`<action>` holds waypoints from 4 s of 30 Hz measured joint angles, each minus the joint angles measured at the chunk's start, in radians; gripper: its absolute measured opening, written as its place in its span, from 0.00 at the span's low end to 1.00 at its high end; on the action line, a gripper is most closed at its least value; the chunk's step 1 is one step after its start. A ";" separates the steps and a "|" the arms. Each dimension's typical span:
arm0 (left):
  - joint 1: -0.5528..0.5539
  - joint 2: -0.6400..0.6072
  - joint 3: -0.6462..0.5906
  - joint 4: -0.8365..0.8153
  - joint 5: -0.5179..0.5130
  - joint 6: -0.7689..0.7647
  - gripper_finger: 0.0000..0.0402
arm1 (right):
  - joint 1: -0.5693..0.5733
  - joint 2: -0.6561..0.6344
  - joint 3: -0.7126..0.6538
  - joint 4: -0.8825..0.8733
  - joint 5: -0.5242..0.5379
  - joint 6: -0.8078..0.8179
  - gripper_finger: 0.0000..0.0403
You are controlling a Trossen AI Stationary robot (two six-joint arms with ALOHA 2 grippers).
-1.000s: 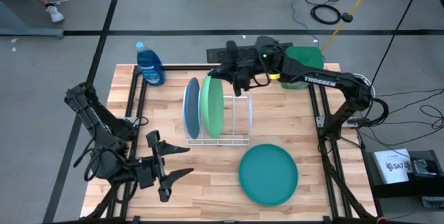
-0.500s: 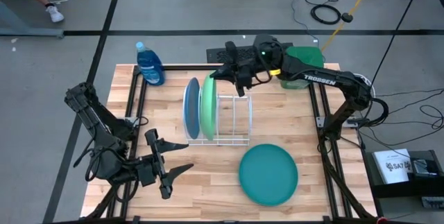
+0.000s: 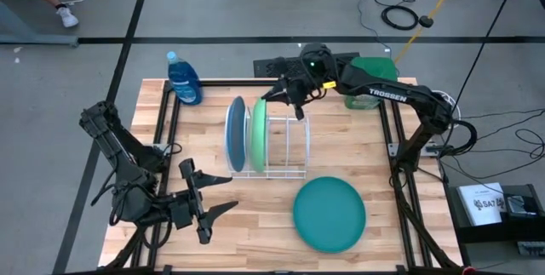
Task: Sort dishes
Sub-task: Put the light green plate in the dish rack, then put the light blue plate in the dish rack
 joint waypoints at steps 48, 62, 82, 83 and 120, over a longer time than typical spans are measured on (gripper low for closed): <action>0.040 0.000 0.000 -0.037 0.000 -0.030 0.63 | 0.129 0.106 0.000 -0.093 0.363 -0.071 0.57; 0.044 0.000 0.000 -0.040 0.001 -0.063 0.63 | 0.271 0.004 0.000 -0.192 0.688 -0.122 0.56; 0.205 0.000 0.000 -0.115 0.266 -0.479 0.63 | 0.727 -0.082 0.000 -0.893 1.043 0.846 0.56; 0.215 0.000 0.000 -0.116 0.292 -0.499 0.63 | 0.757 -0.081 0.000 -0.925 1.042 0.915 0.56; 0.240 0.000 0.000 -0.107 0.242 -0.542 0.63 | 0.826 0.271 -0.001 -0.812 0.880 0.942 0.53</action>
